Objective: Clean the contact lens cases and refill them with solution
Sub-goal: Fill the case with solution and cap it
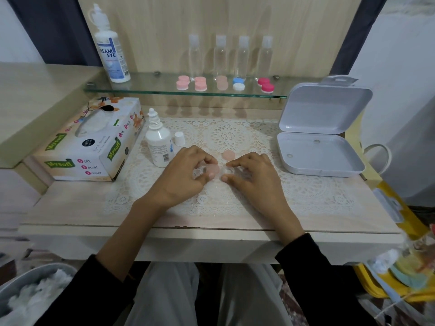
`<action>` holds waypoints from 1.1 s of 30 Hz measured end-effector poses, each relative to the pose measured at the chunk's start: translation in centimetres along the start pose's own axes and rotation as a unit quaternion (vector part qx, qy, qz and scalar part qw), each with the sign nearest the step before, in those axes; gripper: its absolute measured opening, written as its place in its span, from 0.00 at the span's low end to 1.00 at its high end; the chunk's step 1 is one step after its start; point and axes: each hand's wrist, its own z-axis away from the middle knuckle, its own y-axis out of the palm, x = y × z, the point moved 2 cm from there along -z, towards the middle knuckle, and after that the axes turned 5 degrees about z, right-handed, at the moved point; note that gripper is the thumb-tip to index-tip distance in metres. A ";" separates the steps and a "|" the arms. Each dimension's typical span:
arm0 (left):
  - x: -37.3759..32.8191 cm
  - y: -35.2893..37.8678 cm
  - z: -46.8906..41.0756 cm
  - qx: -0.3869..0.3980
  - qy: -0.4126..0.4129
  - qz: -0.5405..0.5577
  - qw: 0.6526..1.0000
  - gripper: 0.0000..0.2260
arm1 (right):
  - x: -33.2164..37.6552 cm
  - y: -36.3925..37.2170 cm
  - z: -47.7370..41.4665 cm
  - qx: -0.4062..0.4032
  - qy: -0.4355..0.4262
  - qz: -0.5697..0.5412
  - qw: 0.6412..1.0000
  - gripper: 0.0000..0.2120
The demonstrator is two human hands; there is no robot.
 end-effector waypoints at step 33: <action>0.7 0.5 0.2 -0.008 0.026 -0.014 1.000 0.11 | -0.2 0.2 -0.2 0.008 0.005 -0.007 1.000 0.16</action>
